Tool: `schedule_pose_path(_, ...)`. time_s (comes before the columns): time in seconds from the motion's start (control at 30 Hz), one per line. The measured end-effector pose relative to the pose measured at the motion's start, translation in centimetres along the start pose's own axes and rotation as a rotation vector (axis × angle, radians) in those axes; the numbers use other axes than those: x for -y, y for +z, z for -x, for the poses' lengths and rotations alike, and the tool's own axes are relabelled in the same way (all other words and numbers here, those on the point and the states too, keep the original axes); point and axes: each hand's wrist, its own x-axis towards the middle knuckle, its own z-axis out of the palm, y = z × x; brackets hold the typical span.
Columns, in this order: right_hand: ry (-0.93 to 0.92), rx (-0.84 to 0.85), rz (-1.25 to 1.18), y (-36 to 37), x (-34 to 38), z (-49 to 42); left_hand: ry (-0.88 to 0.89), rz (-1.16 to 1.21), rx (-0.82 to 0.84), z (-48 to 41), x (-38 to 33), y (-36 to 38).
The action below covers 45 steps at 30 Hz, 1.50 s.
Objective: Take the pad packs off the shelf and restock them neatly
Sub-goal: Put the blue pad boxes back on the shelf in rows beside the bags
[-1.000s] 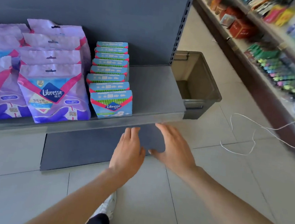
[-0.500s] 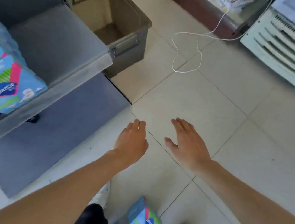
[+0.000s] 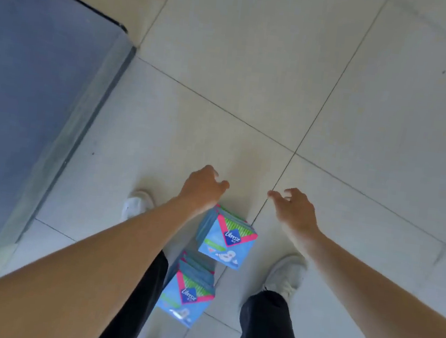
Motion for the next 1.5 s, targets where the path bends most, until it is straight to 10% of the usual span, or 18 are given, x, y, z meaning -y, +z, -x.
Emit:
schedule_pose_path(0.2, 0.308, 0.043, -0.297, 7.9, -6.1, -4.2, -0.084, 0.025, 0.089, -3.5, 4.8, 7.2)
schedule_pose_path(0.7, 0.34, 0.173, -0.56, 11.4, -9.9, -5.1, -0.203, 0.108, 0.089, -0.7, 7.0, 12.4)
schedule_pose_path(1.2, -0.369, 0.123, -0.438, -12.3, 16.7, 9.1, 0.123, 0.563, -0.386, 11.5, -11.8, -14.4)
schedule_pose_path(1.5, -0.812, 0.124, -0.34, -12.7, 35.7, 19.0, 0.202, 0.682, -0.811, 17.2, -10.8, -32.8)
